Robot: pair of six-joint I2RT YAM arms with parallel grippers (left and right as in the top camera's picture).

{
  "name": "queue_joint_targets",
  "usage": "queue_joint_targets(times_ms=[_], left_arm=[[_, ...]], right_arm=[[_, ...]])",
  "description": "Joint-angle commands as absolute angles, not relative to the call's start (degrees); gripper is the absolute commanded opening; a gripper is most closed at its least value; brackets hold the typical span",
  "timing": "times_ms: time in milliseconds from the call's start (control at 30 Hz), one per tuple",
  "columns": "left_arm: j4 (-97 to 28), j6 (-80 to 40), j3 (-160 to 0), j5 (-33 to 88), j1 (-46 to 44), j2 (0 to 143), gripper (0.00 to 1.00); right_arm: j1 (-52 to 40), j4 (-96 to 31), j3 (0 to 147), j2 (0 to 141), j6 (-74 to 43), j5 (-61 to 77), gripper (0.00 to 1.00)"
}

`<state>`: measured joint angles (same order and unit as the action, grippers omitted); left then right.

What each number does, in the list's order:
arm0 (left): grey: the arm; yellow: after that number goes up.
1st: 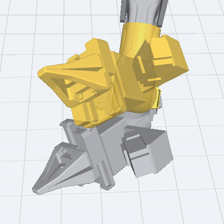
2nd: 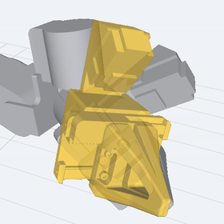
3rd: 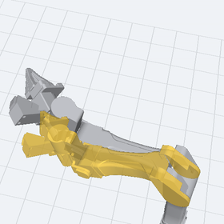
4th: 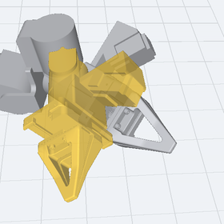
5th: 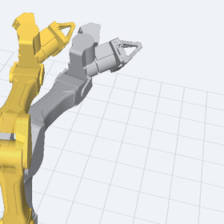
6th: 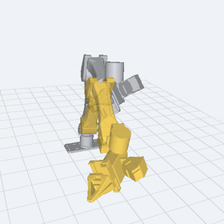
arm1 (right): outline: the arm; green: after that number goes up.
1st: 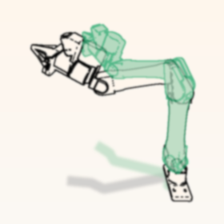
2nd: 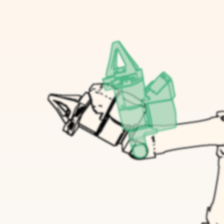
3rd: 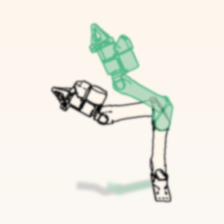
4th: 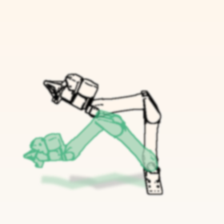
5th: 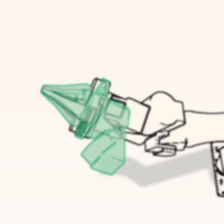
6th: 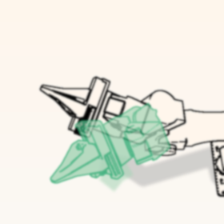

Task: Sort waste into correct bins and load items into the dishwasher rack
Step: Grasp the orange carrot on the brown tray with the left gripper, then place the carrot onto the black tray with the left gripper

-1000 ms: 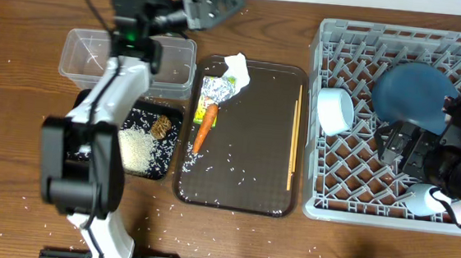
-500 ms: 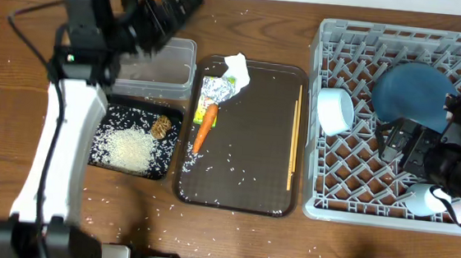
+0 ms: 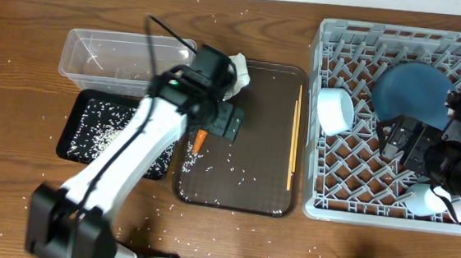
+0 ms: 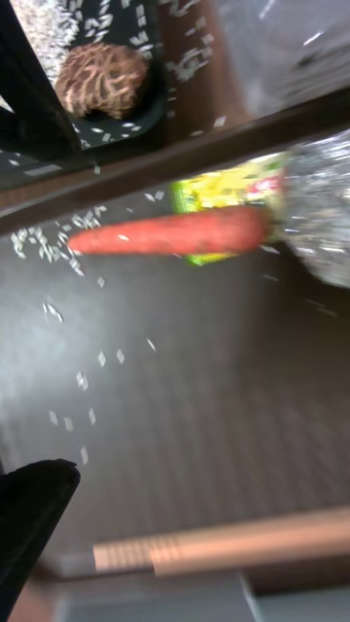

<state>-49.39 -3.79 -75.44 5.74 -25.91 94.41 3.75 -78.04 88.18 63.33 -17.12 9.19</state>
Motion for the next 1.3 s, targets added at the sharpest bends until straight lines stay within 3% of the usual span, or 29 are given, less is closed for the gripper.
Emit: queue_joint_targets(times_ms=[0,100,233,400,500,633,800,1267], left_arm=[[-48.5,-2.2,-75.1,-2.3,-25.4,98.4,0.98],[-46.7,-2.8,-75.1,-1.5,-24.8,102.6,1.00],[-45.9,-3.0,-75.1,0.8,-24.9,106.4,0.79],[-44.8,-3.0,-75.0,0.9,-24.9,110.5,0.60],[-44.7,-3.0,-75.1,0.9,-24.9,112.5,0.52],[-44.2,-3.0,-75.1,0.8,-24.9,113.9,0.49],[-45.2,-3.0,-75.1,0.8,-24.9,113.9,0.12],[-61.8,-9.5,-77.1,-1.0,-22.8,97.6,0.09]], right_arm=[[4.6,-78.5,88.8,63.3,-15.6,9.0,0.99],[4.6,-78.5,88.8,63.3,-15.6,9.0,0.99],[4.6,-78.5,88.8,63.3,-15.6,9.0,0.99],[4.6,-78.7,88.8,63.3,-15.6,9.0,0.99],[4.6,-78.7,88.8,63.4,-15.6,9.0,0.99],[4.6,-79.1,88.8,63.4,-15.6,9.0,0.99],[4.6,-79.1,88.8,63.4,-15.6,9.0,0.99],[4.6,-79.1,88.8,63.4,-15.6,8.8,0.99]])
